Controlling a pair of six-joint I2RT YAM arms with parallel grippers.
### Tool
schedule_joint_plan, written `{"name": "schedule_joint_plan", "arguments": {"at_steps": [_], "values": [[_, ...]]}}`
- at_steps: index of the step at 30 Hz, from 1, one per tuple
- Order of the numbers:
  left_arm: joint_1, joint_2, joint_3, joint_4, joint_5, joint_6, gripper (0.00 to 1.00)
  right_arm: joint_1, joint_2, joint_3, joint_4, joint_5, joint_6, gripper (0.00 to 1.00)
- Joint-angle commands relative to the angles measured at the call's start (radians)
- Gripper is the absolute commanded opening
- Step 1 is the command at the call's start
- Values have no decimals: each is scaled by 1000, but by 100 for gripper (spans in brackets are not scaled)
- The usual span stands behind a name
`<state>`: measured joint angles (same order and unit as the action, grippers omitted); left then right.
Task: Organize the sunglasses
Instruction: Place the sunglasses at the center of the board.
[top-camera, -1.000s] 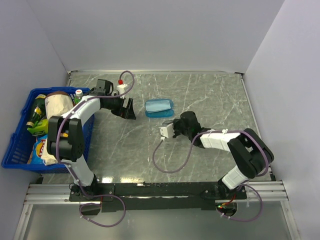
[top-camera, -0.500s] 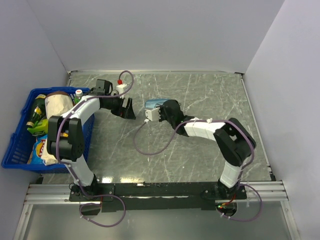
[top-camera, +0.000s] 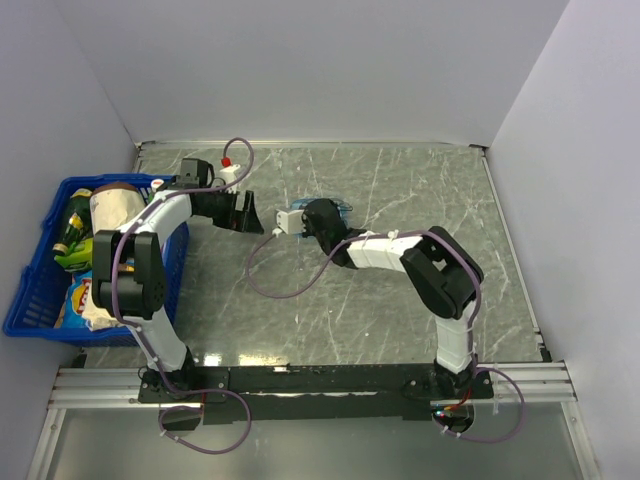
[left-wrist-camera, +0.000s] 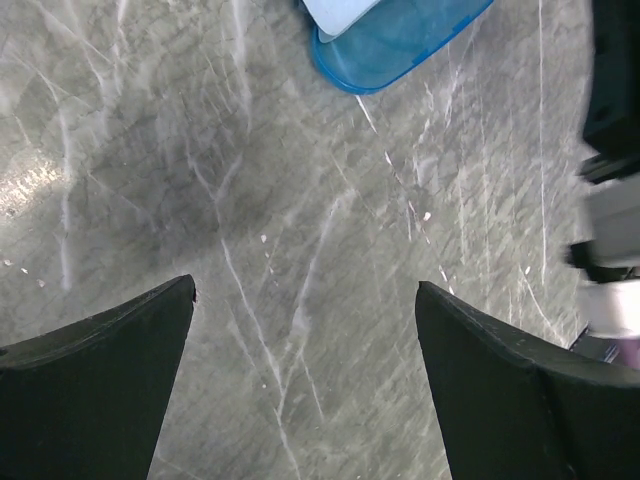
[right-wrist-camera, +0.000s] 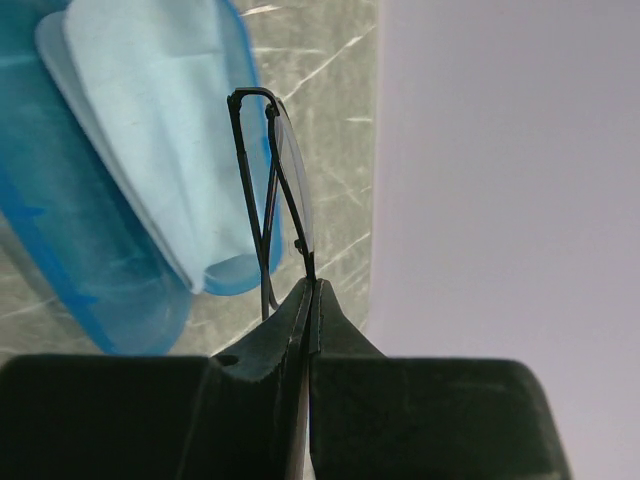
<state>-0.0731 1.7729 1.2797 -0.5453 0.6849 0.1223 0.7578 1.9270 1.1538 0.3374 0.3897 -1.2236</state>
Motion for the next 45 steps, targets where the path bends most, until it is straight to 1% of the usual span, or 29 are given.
{"name": "schedule_joint_plan", "arguments": {"at_steps": [1, 5, 11, 22, 33, 45], "values": [[6, -15, 12, 28, 44, -9, 97, 14, 32, 50, 38, 55, 39, 0], [7, -13, 12, 21, 59, -1, 97, 12, 59, 43, 86, 69, 38, 0], [9, -15, 7, 24, 65, -1, 97, 15, 95, 63, 86, 69, 32, 0], [15, -9, 6, 24, 79, 2, 97, 18, 116, 124, 19, 61, 50, 0], [30, -4, 6, 24, 94, -3, 96, 28, 161, 149, -15, 83, 56, 0], [32, 5, 9, 16, 110, 2, 97, 28, 202, 167, 48, 129, 32, 0]]}}
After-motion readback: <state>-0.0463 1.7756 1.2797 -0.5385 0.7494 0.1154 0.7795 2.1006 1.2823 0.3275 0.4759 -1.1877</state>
